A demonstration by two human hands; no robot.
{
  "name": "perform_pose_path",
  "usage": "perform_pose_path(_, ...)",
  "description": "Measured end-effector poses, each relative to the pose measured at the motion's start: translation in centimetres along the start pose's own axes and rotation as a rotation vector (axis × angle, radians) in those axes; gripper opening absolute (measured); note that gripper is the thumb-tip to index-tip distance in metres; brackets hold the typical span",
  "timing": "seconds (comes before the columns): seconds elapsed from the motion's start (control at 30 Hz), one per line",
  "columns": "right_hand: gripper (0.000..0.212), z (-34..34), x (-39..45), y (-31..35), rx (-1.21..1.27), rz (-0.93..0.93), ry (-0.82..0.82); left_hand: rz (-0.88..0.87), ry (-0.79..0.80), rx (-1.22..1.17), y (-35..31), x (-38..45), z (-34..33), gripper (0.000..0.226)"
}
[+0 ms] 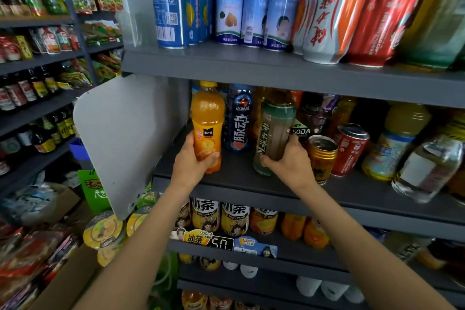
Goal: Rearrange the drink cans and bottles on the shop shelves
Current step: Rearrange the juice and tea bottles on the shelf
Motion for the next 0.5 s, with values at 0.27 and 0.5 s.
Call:
perform_pose_path(0.27, 0.065, 3.4, -3.6, -2.4, -0.101, -0.01, -0.063, -0.033, 0.155, -0.033, -2.7, -0.2, -4.6, 0.072)
perform_pose_path(0.5, 0.067, 3.9, -4.2, -3.3, -0.047, -0.012, -0.08, -0.042, 0.165, 0.112, -4.5, 0.6, -9.4, 0.075)
Point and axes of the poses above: each hand's wrist, its own x-axis towards the middle knuckle, its own z-axis out of the back of the hand, y = z × x, the point moved 2 cm from there along x, towards the middle knuckle, and after that the axes turned 3 degrees about z, right-handed, at the moved point
